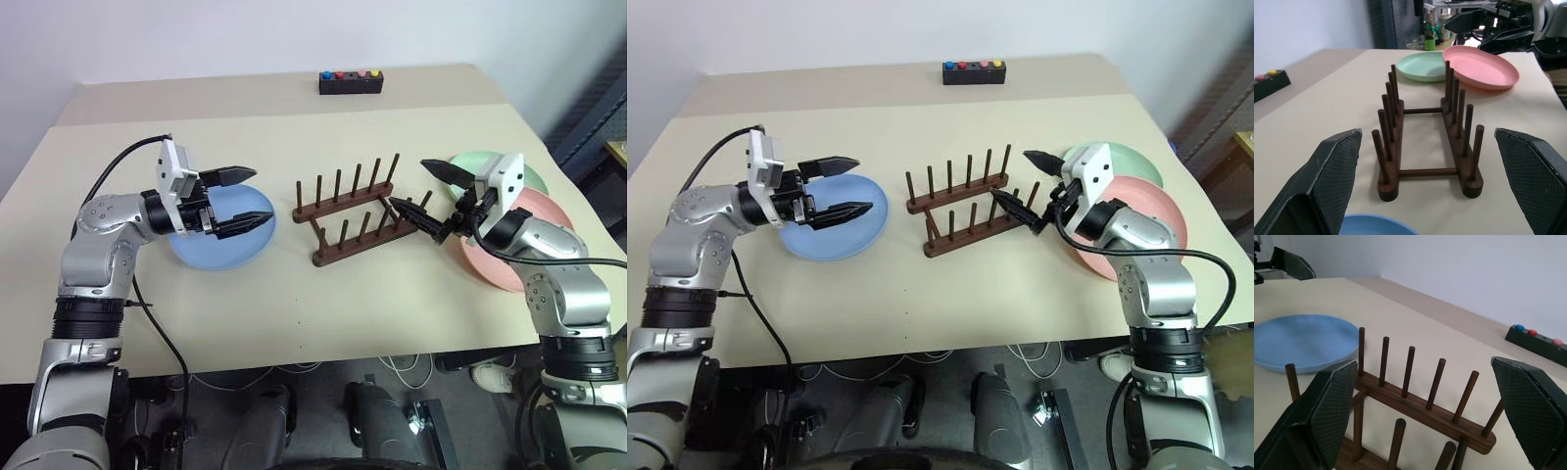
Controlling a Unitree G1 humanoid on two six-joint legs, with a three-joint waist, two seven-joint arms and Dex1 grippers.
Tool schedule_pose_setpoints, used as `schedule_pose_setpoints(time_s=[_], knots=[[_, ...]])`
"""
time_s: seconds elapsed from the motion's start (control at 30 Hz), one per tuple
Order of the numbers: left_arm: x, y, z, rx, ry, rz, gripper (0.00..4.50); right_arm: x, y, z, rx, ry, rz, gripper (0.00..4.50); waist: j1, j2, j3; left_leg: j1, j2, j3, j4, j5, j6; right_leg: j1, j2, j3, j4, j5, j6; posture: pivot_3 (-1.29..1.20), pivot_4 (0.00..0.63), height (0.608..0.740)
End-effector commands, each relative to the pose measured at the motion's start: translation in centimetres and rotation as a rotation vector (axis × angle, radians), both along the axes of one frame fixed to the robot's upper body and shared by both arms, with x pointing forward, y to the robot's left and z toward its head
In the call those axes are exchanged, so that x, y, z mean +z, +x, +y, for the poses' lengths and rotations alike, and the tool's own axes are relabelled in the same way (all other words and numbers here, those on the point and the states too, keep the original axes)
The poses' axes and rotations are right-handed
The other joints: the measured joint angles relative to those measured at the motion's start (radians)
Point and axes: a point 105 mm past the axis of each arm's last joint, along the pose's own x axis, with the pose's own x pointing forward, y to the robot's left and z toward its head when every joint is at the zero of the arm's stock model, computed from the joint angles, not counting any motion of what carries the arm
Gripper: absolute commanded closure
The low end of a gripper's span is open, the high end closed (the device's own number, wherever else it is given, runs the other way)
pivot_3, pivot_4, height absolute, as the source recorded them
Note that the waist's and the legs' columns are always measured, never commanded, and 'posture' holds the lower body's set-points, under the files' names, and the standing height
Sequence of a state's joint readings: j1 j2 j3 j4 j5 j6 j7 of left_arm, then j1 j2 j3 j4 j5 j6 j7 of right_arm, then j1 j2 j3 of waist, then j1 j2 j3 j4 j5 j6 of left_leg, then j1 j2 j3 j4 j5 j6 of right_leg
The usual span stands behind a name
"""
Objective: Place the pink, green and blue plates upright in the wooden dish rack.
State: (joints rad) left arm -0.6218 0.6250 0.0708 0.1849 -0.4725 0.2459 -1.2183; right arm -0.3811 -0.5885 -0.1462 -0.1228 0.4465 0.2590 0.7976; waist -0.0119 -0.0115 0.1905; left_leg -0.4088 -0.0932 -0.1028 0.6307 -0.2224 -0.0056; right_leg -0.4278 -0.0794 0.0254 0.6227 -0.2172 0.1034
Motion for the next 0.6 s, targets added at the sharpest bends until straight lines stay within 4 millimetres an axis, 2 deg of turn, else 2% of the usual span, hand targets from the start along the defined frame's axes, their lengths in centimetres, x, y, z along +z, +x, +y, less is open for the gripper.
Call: schedule_pose_setpoints(time_s=[0.03, 0.2, 0.37, 0.5, 0.6], knots=[[1.1, 0.4, -0.2, -0.011, -0.003, -0.050, 0.00, 1.7, -0.5, 0.0, -0.007, -0.009, -0.077, 0.03, 0.001, 0.000, 0.000, 0.000, 0.000, 0.000, 0.000, 0.000, 0.000, 0.000, 0.000, 0.000, 0.000, 0.000, 0.000, 0.00, 0.150, 0.740], [1.5, 1.3, -1.5, -0.054, -0.017, -0.065, 0.00, 2.4, -0.8, -0.4, -0.048, 0.019, -0.116, 0.03, 0.002, 0.000, 0.000, 0.000, 0.000, 0.000, 0.000, 0.000, 0.000, 0.000, 0.000, 0.000, 0.000, 0.000, 0.000, 0.00, 0.150, 0.740], [1.9, 2.4, -2.5, -0.075, -0.022, -0.081, 0.00, 1.4, -1.8, -0.5, -0.018, 0.060, 0.024, 0.03, 0.002, 0.000, 0.000, 0.000, 0.000, 0.000, 0.000, 0.000, 0.000, 0.000, 0.000, 0.000, 0.000, 0.000, 0.000, 0.00, 0.150, 0.740], [1.7, 2.8, -3.7, -0.121, -0.037, -0.082, 0.00, 2.3, -2.6, -1.8, -0.057, 0.118, 0.037, 0.03, 0.001, 0.000, 0.000, 0.000, 0.000, 0.000, 0.000, 0.000, 0.000, 0.000, 0.000, 0.000, 0.000, 0.000, 0.000, 0.00, 0.150, 0.740], [1.6, 3.0, -3.6, -0.108, -0.055, -0.072, 0.00, 2.1, -2.6, -1.9, -0.068, 0.106, 0.044, 0.03, -0.002, 0.000, 0.000, 0.000, 0.000, 0.000, 0.000, 0.000, 0.000, 0.000, 0.000, 0.000, 0.001, 0.000, 0.000, 0.00, 0.150, 0.740]])
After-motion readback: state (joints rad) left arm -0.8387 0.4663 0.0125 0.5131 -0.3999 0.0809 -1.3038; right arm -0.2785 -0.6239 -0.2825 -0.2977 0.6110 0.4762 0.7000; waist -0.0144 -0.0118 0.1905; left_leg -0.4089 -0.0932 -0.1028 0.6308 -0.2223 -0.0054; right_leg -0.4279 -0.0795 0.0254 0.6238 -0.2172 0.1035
